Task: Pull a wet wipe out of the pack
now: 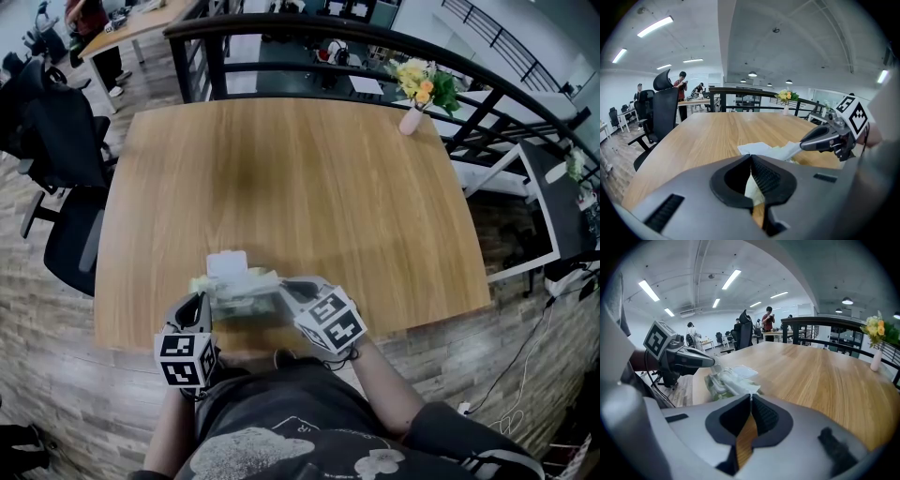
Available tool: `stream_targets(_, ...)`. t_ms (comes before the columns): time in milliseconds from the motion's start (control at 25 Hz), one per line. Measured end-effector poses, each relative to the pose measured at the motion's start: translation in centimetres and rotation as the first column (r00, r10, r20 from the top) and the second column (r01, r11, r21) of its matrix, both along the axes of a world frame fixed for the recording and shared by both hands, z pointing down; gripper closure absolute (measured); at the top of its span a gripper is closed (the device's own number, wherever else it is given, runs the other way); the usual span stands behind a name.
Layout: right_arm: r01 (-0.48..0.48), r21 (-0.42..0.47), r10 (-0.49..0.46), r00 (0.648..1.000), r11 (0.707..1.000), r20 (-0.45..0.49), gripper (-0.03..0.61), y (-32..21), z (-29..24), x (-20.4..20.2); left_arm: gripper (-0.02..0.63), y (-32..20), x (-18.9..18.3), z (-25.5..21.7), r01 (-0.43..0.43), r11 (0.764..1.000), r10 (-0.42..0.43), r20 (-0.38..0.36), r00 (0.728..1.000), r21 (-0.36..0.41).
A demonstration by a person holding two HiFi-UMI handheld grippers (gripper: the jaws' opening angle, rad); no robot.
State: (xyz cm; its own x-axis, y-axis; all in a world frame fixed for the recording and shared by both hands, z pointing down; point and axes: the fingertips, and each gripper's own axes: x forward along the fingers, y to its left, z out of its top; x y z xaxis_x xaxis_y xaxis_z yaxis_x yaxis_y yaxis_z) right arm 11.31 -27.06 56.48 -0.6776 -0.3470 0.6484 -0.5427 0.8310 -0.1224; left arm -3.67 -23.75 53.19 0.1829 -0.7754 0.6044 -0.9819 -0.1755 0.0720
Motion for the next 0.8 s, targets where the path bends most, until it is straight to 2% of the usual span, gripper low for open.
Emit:
stream_targets(320, -0.034, 0.023, 0.034, 0.999, 0.999, 0.016, 0.546, 0.4, -1.2, 1.2, 0.597, 0.0, 0.4, -0.2, -0.011, 1.000, 0.011, -0.002, 1.000, 0.010)
stream_targets(800, -0.136, 0.071, 0.133, 0.990, 0.988, 0.051, 0.546, 1.2, -3.7, 3.2, 0.595, 0.3, 1.7, -0.9, -0.074, 0.997, 0.075, -0.027, 0.997, 0.035)
